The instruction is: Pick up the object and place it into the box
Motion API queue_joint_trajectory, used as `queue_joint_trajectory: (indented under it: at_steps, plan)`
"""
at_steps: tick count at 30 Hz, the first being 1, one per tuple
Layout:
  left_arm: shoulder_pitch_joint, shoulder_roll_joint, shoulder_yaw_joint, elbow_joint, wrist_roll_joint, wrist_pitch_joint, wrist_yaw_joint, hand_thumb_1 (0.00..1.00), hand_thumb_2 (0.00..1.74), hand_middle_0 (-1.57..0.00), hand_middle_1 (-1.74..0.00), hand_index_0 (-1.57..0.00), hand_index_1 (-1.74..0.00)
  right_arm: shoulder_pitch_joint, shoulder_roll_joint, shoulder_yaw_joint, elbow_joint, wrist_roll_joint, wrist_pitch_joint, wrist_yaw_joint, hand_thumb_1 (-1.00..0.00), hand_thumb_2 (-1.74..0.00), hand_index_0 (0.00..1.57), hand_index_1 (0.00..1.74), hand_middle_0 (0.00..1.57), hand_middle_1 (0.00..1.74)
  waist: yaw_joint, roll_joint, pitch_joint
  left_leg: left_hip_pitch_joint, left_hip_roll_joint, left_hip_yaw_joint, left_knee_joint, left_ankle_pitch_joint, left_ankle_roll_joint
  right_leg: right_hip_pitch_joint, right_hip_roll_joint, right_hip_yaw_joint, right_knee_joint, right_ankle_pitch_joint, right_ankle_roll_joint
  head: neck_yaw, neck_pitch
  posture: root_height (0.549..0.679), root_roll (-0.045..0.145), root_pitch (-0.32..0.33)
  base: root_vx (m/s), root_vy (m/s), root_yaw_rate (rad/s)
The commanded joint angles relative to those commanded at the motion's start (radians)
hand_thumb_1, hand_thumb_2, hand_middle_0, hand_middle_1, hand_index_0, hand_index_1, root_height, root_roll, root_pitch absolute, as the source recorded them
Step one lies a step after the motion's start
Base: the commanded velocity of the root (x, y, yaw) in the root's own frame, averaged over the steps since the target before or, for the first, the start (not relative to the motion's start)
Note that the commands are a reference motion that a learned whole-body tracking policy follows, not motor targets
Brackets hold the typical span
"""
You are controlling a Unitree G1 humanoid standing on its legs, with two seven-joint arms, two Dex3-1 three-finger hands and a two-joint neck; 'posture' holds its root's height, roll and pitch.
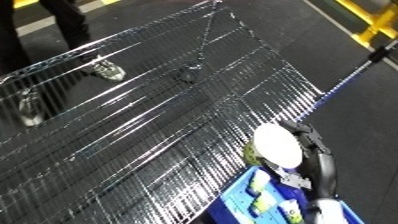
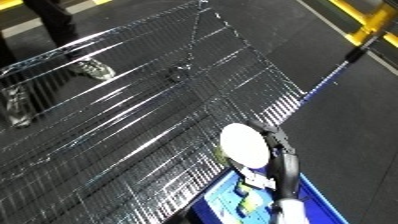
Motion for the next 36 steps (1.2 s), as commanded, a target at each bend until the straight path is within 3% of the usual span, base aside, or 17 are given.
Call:
queue_joint_trajectory:
  at_steps: [8,16,21,31,36]
  plan:
    - [0.008,-0.015,-0.012,0.020,-0.001,-0.013,-0.011,1.00,1.74,-1.57,-1.74,-1.57,-1.74,0.080,-0.006,-0.071,0.114,0.077,-0.059,0.008,-0.65,-1.13,1.02,1.13,1.02,1.13,-0.041,0.018,-0.022,0.046,0.002,0.018,-0.018,-0.013,0.0036,0.031,0.0048,0.012,-0.012,-0.005,0.0048,0.146,-0.012,0.669,0.071,-0.049,0.044,0.030,-0.032]
    - [0.011,-0.022,-0.015,0.027,-0.032,-0.030,0.000,1.00,1.74,-1.57,-1.74,-1.57,-1.74,0.102,-0.025,-0.111,0.150,0.109,-0.055,-0.021,-0.25,-0.44,0.39,0.44,0.39,0.44,-0.075,0.042,-0.028,0.058,-0.006,0.025,-0.033,-0.015,0.0058,0.017,0.0218,0.028,-0.012,-0.010,0.0038,0.239,0.018,0.669,0.073,-0.038,0.012,0.035,-0.060]
    - [0.012,-0.031,-0.023,0.030,-0.035,-0.040,0.003,1.00,1.74,-1.57,-1.74,-1.57,-1.74,0.102,-0.033,-0.130,0.177,0.132,-0.062,-0.016,0.00,0.00,0.00,0.00,0.00,0.00,-0.082,0.050,-0.033,0.060,-0.007,0.026,-0.039,-0.013,0.0053,0.015,0.0281,0.031,-0.017,-0.008,0.0027,0.258,0.003,0.670,0.074,-0.034,-0.005,0.016,-0.040]
    - [-0.002,-0.042,-0.039,0.049,-0.051,-0.046,0.014,1.00,1.74,-1.57,-1.74,-1.57,-1.74,0.088,-0.050,-0.134,0.199,0.135,-0.042,0.006,0.00,0.00,0.00,0.00,0.00,0.00,-0.080,0.065,-0.039,0.058,-0.009,0.024,-0.046,-0.003,-0.0027,0.011,0.0230,0.033,-0.029,-0.001,0.0019,0.227,-0.040,0.670,0.078,-0.028,-0.013,0.013,-0.009]
    - [0.003,-0.045,-0.037,0.052,-0.058,-0.051,0.012,1.00,1.74,-1.57,-1.74,-1.57,-1.74,0.092,-0.040,-0.120,0.180,0.124,-0.040,0.036,0.00,0.00,0.00,0.00,0.00,0.00,-0.073,0.061,-0.040,0.054,-0.008,0.020,-0.050,0.004,-0.0043,0.010,0.0240,0.030,-0.028,-0.001,0.0007,0.196,-0.055,0.670,0.077,-0.027,-0.017,0.001,0.029]
